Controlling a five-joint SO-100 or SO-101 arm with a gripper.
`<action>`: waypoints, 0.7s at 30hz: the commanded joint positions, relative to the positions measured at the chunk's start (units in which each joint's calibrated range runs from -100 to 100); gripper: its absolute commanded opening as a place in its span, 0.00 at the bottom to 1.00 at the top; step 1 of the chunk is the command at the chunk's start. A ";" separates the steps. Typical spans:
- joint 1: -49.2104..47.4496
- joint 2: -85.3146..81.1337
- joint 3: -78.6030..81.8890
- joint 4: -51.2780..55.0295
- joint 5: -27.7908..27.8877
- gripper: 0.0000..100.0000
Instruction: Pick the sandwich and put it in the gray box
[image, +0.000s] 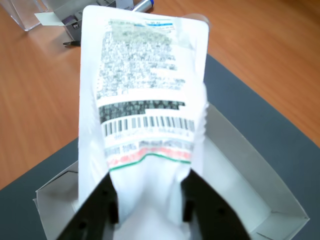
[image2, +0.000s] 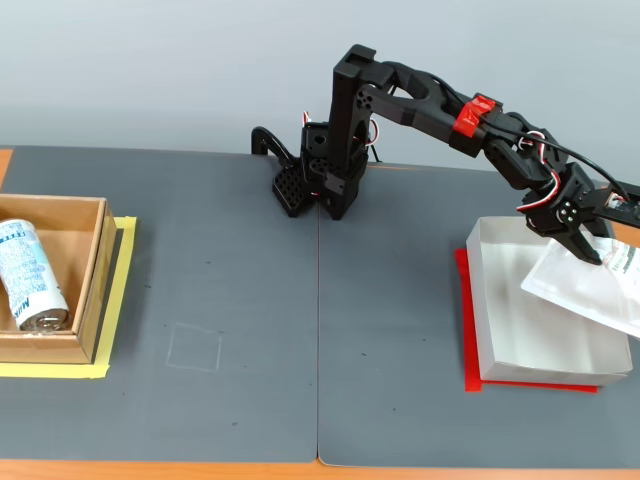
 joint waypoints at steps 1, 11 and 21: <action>0.18 -0.79 -0.48 -0.49 0.27 0.24; -0.20 -1.81 -0.48 -0.32 0.27 0.32; 2.04 -6.73 -0.02 -0.32 0.27 0.06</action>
